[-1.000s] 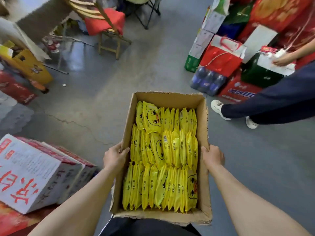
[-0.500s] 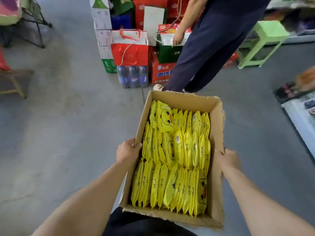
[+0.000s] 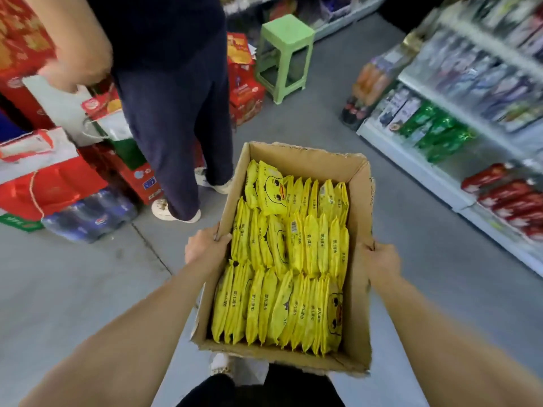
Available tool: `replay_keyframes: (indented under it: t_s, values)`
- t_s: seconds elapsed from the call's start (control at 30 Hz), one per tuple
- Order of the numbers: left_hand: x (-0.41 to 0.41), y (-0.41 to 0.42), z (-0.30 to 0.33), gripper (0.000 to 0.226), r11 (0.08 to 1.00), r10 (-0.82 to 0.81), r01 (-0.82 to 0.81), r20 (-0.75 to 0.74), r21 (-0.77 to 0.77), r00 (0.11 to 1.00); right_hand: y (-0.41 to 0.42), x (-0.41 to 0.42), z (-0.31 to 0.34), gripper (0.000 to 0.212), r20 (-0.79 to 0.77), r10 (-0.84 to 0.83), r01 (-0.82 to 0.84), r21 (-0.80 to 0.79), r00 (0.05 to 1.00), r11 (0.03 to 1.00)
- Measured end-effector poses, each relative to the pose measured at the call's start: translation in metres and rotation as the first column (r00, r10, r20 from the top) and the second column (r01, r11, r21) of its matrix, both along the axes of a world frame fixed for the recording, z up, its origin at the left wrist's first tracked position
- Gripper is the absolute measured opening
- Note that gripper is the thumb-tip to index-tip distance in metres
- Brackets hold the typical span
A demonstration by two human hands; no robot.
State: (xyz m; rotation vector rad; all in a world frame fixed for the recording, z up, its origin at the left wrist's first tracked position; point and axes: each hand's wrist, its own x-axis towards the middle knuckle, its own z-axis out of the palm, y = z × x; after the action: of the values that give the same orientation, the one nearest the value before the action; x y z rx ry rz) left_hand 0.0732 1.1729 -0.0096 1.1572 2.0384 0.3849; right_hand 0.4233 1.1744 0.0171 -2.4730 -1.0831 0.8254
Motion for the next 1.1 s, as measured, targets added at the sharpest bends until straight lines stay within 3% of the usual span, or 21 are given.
replay_keyframes:
  t_s: [0.17,0.3,0.53,0.67,0.9,1.1]
  values:
    - [0.051,0.112,0.002,0.008,0.996,-0.081,0.082,-0.034,0.042,0.996,0.089,0.05,-0.009,0.02,-0.026,-0.081,0.081,-0.006,0.996,0.997]
    - [0.09,0.198,-0.006,0.022,0.998,-0.059,0.061,-0.07,0.028,0.996,0.174,0.091,-0.016,0.031,-0.052,-0.083,0.083,-0.007,0.995,0.997]
    - [0.137,0.353,-0.004,0.018,0.995,-0.097,0.097,-0.006,0.029,0.995,0.327,0.143,-0.012,0.043,-0.029,-0.065,0.064,-0.019,0.997,0.998]
    - [0.15,0.461,-0.011,0.012,0.992,-0.125,0.124,0.026,0.029,0.992,0.423,0.156,-0.011,0.029,-0.005,-0.099,0.099,-0.029,0.995,0.995]
    - [0.159,0.665,-0.008,0.019,0.982,-0.185,0.182,0.056,0.051,0.981,0.596,0.164,-0.004,0.036,0.012,-0.166,0.167,-0.026,0.986,0.986]
    - [0.166,0.823,0.015,0.026,0.975,-0.196,0.194,0.007,0.104,0.981,0.751,0.171,0.0,0.028,-0.027,-0.176,0.176,0.007,0.984,0.984]
